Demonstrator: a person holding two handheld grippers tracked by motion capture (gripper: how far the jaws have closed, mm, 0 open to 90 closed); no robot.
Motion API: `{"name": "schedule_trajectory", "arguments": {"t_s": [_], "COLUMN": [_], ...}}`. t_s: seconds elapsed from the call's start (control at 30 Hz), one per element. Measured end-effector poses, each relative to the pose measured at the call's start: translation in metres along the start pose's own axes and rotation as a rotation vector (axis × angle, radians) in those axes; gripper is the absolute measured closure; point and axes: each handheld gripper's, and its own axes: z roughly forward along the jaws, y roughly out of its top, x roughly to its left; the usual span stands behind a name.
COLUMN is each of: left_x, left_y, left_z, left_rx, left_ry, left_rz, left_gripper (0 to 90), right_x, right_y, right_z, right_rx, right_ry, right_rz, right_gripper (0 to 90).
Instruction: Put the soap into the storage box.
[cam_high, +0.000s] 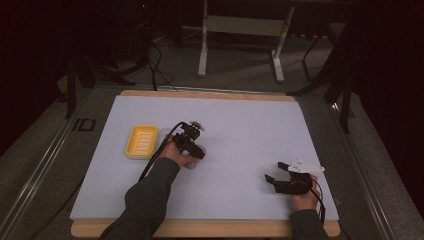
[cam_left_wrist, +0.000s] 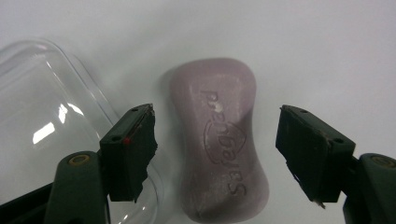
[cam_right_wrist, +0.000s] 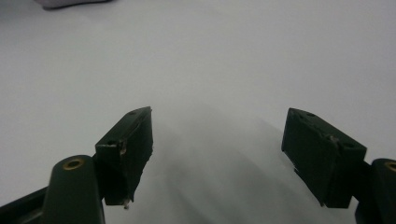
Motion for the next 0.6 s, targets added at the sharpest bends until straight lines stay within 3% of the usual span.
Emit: {"name": "schedule_trajectory", "arguments": {"t_s": [0.6], "left_x": [-0.004], "left_y": [0.007], "left_z": [0.018], "left_rx": [0.079], "left_ry": [0.02], "left_rz": [-0.012], "left_gripper": [29.4], "right_x": [0.0], "right_y": [0.0], "right_z": [0.0], "right_rx": [0.0], "right_ry": [0.0], "right_rz": [0.0], "right_gripper": [24.4]}}
